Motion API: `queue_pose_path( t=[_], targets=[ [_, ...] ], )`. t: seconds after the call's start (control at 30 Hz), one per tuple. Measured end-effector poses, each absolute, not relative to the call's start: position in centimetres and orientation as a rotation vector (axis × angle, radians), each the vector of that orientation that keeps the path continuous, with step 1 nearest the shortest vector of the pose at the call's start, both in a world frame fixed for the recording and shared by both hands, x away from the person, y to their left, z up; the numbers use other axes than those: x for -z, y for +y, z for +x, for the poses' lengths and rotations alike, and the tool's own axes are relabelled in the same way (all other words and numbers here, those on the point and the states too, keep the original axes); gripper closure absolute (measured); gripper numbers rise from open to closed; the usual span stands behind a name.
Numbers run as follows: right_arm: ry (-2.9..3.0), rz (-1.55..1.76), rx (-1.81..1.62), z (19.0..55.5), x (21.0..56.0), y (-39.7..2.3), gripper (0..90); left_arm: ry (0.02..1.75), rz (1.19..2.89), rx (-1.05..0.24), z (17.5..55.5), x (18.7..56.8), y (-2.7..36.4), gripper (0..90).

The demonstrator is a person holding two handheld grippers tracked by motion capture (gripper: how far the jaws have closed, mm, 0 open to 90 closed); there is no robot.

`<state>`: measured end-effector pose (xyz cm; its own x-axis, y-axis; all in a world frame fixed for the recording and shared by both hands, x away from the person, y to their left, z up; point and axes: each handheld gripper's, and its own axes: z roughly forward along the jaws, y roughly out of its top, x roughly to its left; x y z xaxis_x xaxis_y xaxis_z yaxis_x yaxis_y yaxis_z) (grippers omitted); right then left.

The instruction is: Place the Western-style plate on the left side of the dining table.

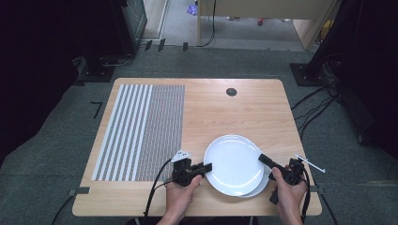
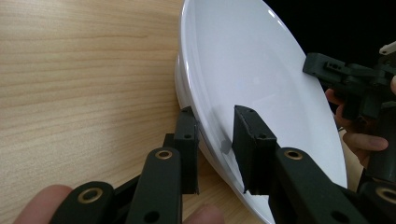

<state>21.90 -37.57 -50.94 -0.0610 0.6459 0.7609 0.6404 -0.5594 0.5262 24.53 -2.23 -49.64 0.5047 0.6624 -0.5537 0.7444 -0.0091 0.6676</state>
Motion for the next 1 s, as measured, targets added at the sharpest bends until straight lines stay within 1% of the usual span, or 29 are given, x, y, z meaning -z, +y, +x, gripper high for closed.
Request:
queue_pose_path(
  t=[0.4,1.0],
  targets=[
    [1.504,2.096,-1.767,22.7,49.1,-36.4,86.9,1.205,1.693,0.071,25.0,48.2,-0.8,72.0],
    [1.578,2.056,-1.815,25.6,47.6,-31.7,86.9,1.254,1.642,-0.007,25.7,46.6,3.9,72.0]
  ],
)
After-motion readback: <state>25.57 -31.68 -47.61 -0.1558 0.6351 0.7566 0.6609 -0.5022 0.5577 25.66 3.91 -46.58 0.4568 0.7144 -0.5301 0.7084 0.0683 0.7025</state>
